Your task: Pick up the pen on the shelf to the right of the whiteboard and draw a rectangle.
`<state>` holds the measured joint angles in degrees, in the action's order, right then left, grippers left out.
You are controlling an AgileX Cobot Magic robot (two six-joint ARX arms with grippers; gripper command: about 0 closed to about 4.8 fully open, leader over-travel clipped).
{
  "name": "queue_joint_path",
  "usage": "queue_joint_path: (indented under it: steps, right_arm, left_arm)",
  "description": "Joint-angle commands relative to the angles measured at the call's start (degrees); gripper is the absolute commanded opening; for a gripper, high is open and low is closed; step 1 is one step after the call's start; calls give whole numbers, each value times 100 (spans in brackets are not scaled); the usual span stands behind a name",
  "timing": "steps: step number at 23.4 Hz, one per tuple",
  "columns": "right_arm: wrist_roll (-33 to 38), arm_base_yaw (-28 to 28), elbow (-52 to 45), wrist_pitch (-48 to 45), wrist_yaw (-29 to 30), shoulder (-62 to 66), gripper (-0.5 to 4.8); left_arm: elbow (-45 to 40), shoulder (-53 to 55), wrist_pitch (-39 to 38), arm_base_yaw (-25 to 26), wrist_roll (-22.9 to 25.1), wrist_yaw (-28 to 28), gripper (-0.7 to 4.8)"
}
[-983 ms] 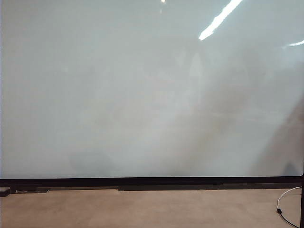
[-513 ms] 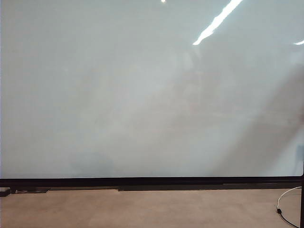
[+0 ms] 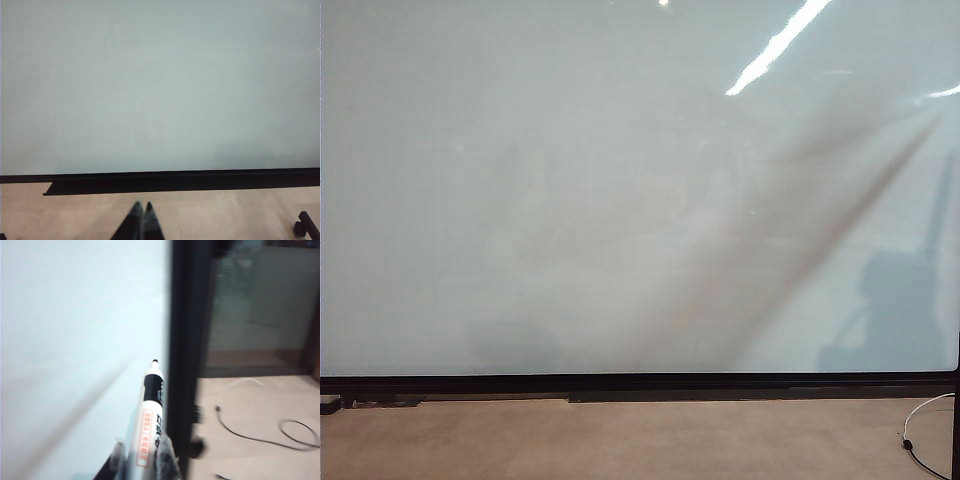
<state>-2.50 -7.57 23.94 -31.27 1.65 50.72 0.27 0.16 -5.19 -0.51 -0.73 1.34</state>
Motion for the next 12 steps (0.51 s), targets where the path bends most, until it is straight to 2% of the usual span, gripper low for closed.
queue_joint_path:
  steps: [1, 3, 5, 10, 12]
  right_arm:
    - [-133, 756, 22, -7, -538, -101, -6]
    - [-208, 1834, 20, -4, -1005, -68, -6]
    - [-341, 2597, 22, -31, -1484, -4, -6]
    - [-348, 3521, 22, -146, -1725, 341, -6]
    - [-352, 3862, 22, -511, -1755, 680, -6]
  left_arm:
    - [11, 2, 57, 2, 7, 15, -4]
    - [11, 2, 55, 2, 7, 17, -4]
    - [11, 2, 55, 2, 7, 15, -4]
    - [11, 2, 52, 2, 7, 17, -4]
    - [11, 2, 55, 2, 7, 17, -4]
